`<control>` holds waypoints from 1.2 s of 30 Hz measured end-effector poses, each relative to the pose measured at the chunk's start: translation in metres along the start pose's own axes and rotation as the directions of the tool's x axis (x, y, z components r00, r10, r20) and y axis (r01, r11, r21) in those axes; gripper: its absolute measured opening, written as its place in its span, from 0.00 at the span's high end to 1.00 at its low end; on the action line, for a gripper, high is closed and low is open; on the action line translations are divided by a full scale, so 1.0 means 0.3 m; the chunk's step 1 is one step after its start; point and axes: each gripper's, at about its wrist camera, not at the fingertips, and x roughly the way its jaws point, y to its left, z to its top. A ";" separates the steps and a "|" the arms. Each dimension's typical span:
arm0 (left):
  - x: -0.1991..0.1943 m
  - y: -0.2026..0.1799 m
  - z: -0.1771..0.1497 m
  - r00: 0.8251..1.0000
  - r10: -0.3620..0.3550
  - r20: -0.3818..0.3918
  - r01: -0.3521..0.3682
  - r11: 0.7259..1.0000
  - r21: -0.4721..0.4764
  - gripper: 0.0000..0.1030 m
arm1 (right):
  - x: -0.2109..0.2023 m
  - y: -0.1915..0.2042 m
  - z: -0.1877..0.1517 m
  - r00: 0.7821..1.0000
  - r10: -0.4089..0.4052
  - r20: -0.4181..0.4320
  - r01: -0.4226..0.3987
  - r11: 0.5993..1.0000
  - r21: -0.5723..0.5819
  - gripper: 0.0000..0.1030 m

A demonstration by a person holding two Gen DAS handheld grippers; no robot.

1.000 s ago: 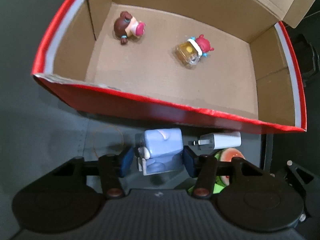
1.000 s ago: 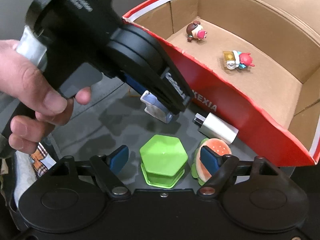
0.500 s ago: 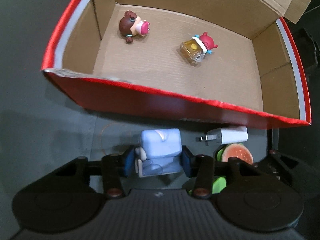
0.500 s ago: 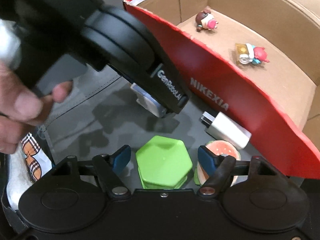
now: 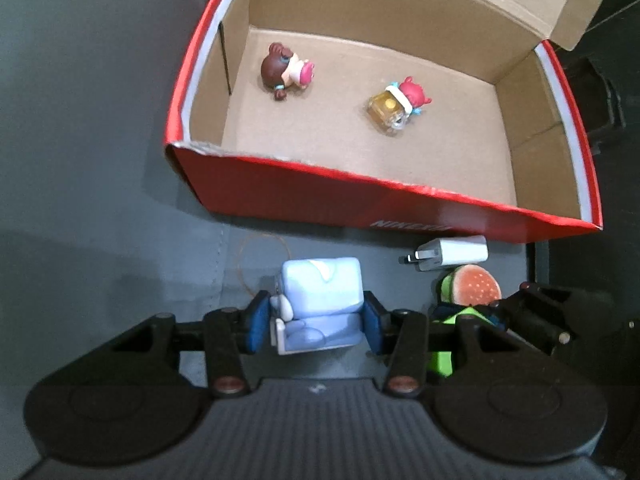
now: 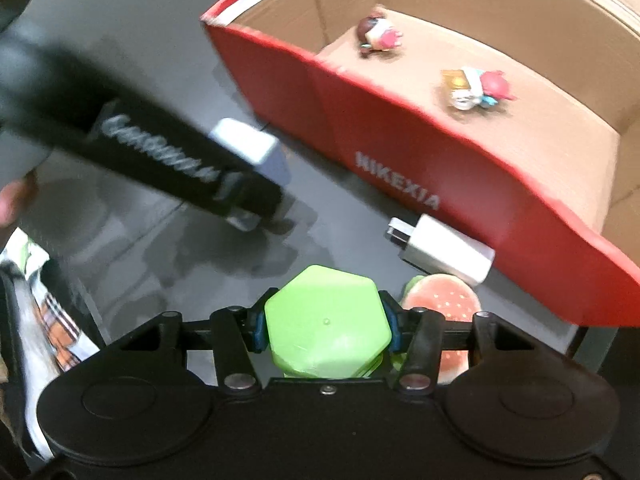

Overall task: Organize objects
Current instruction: 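Grasp the white cube with the left tool while the right tool grasps the green hexagonal cup, then carry the white cube with the left tool while the right tool carries the green cup over the box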

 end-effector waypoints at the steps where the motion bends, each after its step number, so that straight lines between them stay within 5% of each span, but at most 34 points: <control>1: -0.012 -0.001 0.000 1.000 -0.001 0.003 0.001 1.000 0.006 0.55 | -0.007 -0.007 0.001 1.000 0.001 0.002 -0.001 1.000 0.019 0.51; 17: -0.217 -0.035 0.011 0.997 -0.036 0.067 0.031 0.997 0.068 0.55 | -0.238 -0.057 -0.013 0.990 0.002 0.141 -0.038 0.966 0.257 0.51; 36: -0.416 -0.058 0.050 0.978 -0.101 0.183 0.080 0.989 0.122 0.55 | -0.461 -0.042 -0.012 0.964 -0.050 0.260 -0.032 0.953 0.303 0.51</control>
